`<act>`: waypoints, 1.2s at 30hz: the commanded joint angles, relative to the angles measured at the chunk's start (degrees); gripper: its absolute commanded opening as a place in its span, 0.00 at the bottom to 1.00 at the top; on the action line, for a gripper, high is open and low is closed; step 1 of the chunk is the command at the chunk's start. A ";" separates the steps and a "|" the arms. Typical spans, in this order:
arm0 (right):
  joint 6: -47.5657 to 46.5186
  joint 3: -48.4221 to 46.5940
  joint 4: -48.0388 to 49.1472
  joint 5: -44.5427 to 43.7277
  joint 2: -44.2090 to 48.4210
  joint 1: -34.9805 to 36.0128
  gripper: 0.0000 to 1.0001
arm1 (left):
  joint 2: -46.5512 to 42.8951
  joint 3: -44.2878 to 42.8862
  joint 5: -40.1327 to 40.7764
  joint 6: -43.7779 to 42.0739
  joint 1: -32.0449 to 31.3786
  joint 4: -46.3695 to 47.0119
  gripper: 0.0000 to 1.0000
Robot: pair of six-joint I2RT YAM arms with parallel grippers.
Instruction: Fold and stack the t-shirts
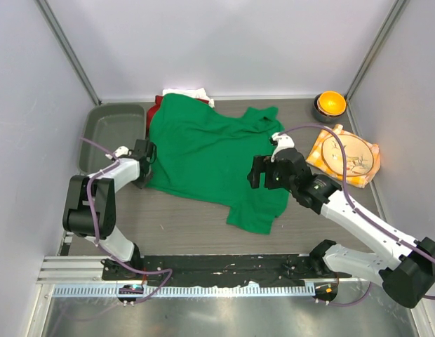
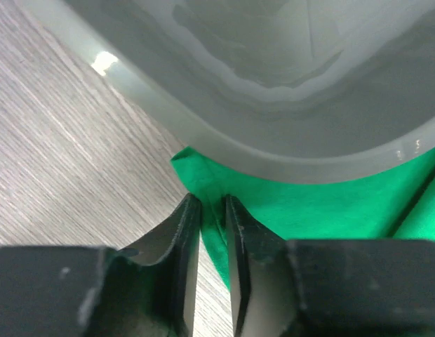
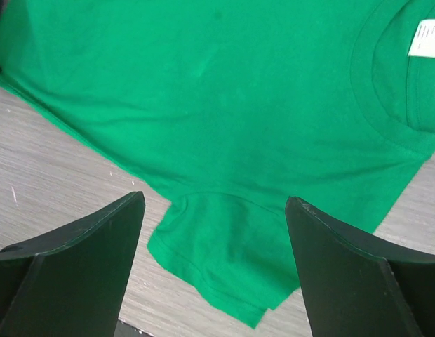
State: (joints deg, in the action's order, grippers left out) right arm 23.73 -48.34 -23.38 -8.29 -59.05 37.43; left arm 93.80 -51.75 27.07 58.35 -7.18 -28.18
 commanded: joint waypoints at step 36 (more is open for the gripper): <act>27.95 23.29 -9.94 1.80 4.65 9.06 0.58 | -32.63 17.82 -0.97 -2.62 -2.14 -1.61 0.00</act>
State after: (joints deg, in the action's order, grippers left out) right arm 49.76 -24.73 -37.56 -3.40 -53.10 46.17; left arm 63.02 -34.22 23.99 57.45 -9.17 -28.14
